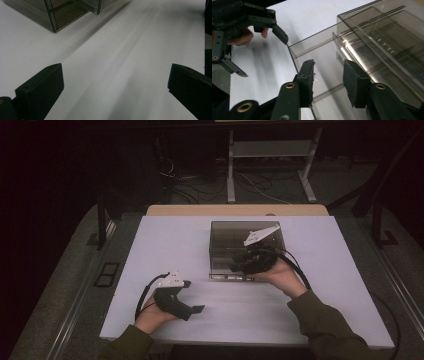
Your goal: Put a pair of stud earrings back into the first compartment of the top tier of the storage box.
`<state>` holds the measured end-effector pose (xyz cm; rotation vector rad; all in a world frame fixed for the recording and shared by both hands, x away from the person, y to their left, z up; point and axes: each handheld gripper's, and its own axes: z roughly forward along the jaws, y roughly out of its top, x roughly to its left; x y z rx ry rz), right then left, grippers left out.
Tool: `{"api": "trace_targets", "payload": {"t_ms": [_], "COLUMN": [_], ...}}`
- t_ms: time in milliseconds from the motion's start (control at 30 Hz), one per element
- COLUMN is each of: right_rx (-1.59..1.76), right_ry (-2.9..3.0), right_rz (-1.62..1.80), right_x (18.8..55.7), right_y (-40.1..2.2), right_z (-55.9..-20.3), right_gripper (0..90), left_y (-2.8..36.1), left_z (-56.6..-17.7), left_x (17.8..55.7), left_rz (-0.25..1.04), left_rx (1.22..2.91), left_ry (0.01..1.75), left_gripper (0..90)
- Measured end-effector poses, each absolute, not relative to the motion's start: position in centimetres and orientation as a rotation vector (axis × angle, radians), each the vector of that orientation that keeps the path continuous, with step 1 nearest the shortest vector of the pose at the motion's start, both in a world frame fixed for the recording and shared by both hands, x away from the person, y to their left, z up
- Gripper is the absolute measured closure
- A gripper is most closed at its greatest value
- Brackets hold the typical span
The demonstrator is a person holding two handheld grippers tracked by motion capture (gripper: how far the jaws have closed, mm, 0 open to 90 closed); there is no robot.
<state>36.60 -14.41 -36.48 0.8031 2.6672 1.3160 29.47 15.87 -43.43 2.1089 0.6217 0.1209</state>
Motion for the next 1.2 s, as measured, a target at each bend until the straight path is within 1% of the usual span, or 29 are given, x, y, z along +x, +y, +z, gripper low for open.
{"api": "trace_targets", "payload": {"t_ms": [733, 1200], "right_rx": [0.903, 0.978], "right_ry": [2.576, 2.484], "right_rz": [1.317, 1.288], "right_x": [35.6, 34.8], "right_y": [-21.5, -26.4], "right_z": [-34.8, -34.6], "right_gripper": [44.7, 41.2], "left_y": [15.9, 15.8], "left_z": [-43.4, -43.5], "left_x": [29.5, 29.4], "left_rz": [0.120, 0.116], "left_rx": [2.110, 2.110], "left_ry": [0.623, 0.626], "left_gripper": [0.0, 0.0]}}
